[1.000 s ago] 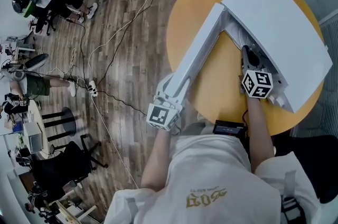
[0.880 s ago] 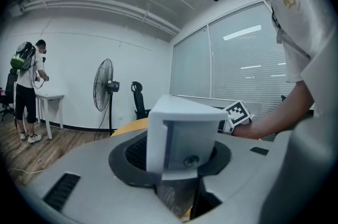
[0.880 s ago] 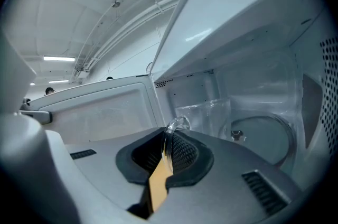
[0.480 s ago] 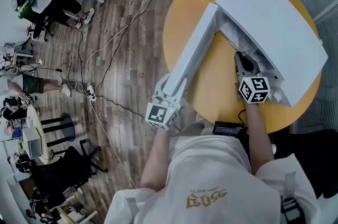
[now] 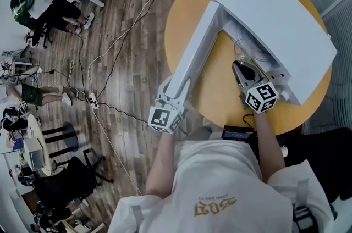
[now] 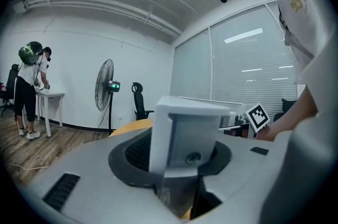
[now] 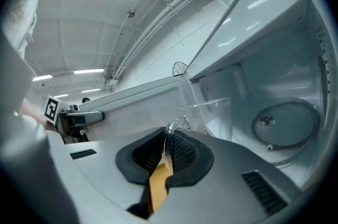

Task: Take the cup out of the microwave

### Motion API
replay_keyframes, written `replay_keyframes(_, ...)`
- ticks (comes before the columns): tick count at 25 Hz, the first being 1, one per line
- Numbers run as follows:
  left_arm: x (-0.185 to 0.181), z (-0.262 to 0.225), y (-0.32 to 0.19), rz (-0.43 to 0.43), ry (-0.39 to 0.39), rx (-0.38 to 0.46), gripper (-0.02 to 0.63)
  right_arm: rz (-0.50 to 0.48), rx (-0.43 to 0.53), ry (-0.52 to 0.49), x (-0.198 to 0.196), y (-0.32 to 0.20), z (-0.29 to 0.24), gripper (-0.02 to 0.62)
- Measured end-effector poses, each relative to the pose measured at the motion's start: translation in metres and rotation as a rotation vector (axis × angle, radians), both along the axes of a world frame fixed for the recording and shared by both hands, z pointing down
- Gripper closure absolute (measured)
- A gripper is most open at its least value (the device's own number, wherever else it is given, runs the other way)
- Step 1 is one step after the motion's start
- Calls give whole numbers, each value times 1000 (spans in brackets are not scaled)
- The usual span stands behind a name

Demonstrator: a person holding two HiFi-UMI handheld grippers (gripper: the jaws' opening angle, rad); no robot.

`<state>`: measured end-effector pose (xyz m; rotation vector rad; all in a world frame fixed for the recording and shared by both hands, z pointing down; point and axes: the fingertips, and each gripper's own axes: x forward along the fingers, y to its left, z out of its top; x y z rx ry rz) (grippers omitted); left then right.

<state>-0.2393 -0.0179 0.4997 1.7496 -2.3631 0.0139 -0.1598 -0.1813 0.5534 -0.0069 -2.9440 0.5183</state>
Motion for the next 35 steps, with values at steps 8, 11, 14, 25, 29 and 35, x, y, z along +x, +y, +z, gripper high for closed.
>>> replay_keyframes(8, 0, -1, 0, 1, 4, -2, 424, -113, -20, -16, 7, 22, 1, 574)
replay_keyframes(11, 1, 1, 0, 1, 4, -3, 423, -151, -20, -6, 12, 30, 8, 574)
replay_keyframes(14, 1, 1, 0, -1, 5, 3, 423, -182, -26, 0, 15, 39, 13, 574)
replay_keyframes(25, 1, 0, -3, 0, 9, -3, 423, -300, -64, 44, 19, 71, 37, 574)
replay_keyframes(29, 2, 0, -1, -1, 7, 2, 423, -339, -80, 68, 22, 83, 48, 574)
replay_keyframes(35, 3, 0, -3, -7, 3, 4, 423, -408, -95, 95, 26, 91, 62, 574)
